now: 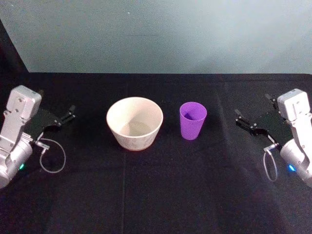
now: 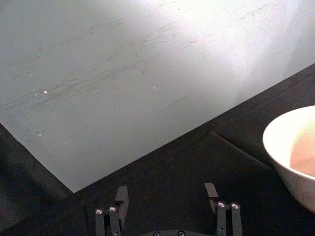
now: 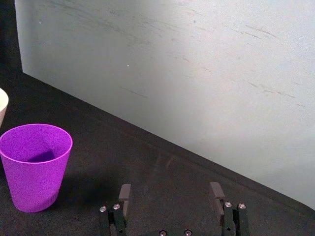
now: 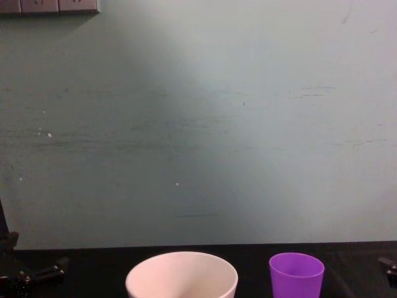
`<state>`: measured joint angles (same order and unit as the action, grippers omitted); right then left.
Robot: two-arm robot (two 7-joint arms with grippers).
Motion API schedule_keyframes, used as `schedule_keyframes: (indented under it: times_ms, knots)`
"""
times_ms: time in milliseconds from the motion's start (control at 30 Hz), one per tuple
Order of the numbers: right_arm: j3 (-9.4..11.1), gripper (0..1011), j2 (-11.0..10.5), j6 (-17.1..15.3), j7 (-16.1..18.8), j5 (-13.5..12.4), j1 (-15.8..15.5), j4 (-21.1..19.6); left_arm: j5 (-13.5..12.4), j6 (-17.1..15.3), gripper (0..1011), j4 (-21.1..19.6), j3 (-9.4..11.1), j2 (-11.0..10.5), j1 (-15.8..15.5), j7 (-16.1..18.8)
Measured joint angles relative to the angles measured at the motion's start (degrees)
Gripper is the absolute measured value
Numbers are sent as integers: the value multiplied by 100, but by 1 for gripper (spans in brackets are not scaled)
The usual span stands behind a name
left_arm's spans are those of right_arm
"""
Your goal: Pick up the cup and pour the mung beans from the cup into the bowl.
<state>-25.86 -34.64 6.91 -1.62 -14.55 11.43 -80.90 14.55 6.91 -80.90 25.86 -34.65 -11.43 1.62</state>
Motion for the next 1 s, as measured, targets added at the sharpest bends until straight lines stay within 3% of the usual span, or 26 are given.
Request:
schedule_keyframes:
  times_ms: [1000]
  knots:
    - [0, 1003, 0, 0, 0, 0, 0, 0, 0, 0, 1000, 0, 0, 0, 0, 0]
